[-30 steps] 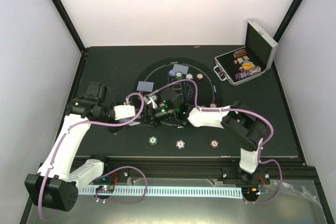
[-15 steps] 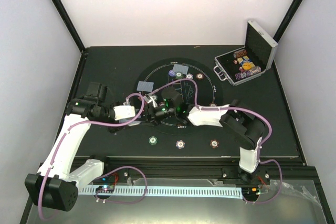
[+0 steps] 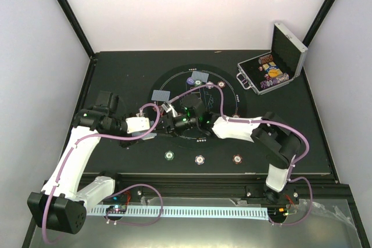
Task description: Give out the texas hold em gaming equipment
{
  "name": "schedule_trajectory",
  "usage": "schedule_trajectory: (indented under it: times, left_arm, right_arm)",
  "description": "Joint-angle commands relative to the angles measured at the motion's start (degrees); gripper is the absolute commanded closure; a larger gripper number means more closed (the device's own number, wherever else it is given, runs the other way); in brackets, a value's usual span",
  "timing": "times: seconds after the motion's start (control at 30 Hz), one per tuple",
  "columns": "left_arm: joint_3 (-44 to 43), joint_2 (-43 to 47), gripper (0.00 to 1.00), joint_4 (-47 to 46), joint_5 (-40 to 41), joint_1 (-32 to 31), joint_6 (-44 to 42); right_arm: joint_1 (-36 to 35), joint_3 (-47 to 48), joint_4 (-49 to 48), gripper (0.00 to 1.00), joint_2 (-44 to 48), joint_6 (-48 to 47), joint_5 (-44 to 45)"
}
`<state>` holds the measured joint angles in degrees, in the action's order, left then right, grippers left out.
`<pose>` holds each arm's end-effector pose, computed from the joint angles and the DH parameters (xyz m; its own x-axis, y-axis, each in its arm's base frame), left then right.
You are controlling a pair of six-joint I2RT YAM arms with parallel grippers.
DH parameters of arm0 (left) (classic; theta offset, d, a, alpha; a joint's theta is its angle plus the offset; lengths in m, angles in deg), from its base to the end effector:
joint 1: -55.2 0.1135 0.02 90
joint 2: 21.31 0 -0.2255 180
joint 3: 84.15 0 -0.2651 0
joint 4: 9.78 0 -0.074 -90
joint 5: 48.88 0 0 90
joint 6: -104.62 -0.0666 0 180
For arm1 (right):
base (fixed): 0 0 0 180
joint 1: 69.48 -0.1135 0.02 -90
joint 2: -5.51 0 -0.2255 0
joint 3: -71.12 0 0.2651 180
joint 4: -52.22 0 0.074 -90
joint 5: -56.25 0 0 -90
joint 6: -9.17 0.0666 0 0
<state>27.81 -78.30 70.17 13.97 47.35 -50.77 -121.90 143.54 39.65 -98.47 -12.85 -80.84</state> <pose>0.1992 -0.0581 0.2291 -0.1264 0.8341 -0.5370 0.9586 0.2419 0.1500 0.2133 0.3572 0.1547 -0.9662 -0.2206 -0.1336 -0.1767 0.1890 0.9660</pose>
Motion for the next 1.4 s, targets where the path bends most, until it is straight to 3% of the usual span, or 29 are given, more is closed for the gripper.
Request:
schedule_trajectory:
  times: [0.0,0.5,0.83,1.03,1.1,1.23,1.3,1.37]
  left_arm:
    - [-1.8,0.6,0.98,0.8,-1.1,0.0,-1.0]
    - [-1.4,0.3,0.98,0.4,-0.8,0.0,-1.1]
    - [-1.1,0.2,0.99,0.1,-0.3,0.0,-1.2]
    - [-0.9,0.1,0.98,0.2,0.2,0.0,-1.4]
    - [-0.9,0.2,0.99,0.3,0.2,0.0,-1.4]
    - [-0.9,0.3,0.98,0.4,0.1,0.0,-1.4]
    - [-0.9,0.4,0.98,0.5,0.1,0.0,-1.4]
    - [-1.0,0.4,0.98,0.6,0.1,0.0,-1.5]
  right_arm:
    - [0.9,-1.5,5.7,0.65,1.9,-2.6,1.5]
    - [1.1,-2.4,8.1,0.79,6.0,-3.1,2.3]
    - [0.2,-3.5,4.2,0.80,6.7,-0.2,1.1]
    - [0.1,-3.1,5.4,0.87,7.4,-0.9,1.2]
    - [0.1,-2.2,8.9,0.77,7.3,-3.3,1.4]
    - [0.1,-2.3,11.3,0.36,6.6,-4.7,1.9]
    - [0.1,-3.2,8.6,0.24,6.4,-3.4,1.7]
    - [-0.4,-2.7,7.6,0.19,6.3,-3.1,1.8]
